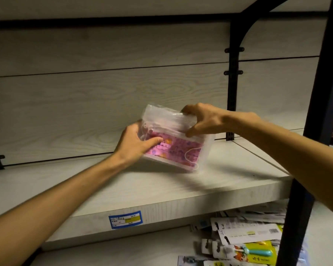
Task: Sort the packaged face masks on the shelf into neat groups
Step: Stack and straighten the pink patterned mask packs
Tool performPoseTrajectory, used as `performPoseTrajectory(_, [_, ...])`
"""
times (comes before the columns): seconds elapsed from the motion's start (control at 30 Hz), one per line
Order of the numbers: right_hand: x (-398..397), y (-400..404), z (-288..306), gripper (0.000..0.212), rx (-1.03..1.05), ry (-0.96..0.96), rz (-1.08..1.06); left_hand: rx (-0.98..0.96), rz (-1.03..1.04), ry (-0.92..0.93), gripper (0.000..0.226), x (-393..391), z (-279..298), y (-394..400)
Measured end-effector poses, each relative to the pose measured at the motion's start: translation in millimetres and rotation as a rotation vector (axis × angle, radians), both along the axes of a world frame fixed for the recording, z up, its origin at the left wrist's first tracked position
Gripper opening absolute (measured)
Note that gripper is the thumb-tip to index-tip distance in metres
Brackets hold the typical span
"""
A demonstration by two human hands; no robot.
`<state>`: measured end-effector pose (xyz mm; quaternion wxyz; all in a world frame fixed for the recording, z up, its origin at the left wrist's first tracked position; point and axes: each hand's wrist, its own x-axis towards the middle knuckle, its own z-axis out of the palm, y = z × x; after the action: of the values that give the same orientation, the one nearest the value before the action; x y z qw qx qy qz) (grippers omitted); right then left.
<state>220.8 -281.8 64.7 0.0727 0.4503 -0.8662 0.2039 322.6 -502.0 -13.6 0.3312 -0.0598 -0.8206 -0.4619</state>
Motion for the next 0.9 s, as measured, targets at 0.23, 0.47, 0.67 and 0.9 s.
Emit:
performPoseTrajectory(0.23, [-13.2,2.9,-37.7,0.018,-0.381,-0.287,0.086,-0.43,0.359,0.221,0.072,5.8,37.9,2.9])
performPoseTrajectory(0.47, [-14.4,-1.6,-91.5,0.02,-0.884,-0.582,-0.05,0.234,0.122,-0.012,0.092,-9.1,-14.2,29.1])
performPoseTrajectory(0.67, [-6.2,-10.8,-117.1,0.03,-0.945,-0.729,-0.063,0.288,0.084,-0.117,0.02,-25.4,-51.1,55.9])
performPoseTrajectory(0.9, [-11.1,-13.1,-105.2,0.027,-0.859,-0.663,-0.07,0.178,0.226,-0.156,0.019,-30.6,-34.2,62.4])
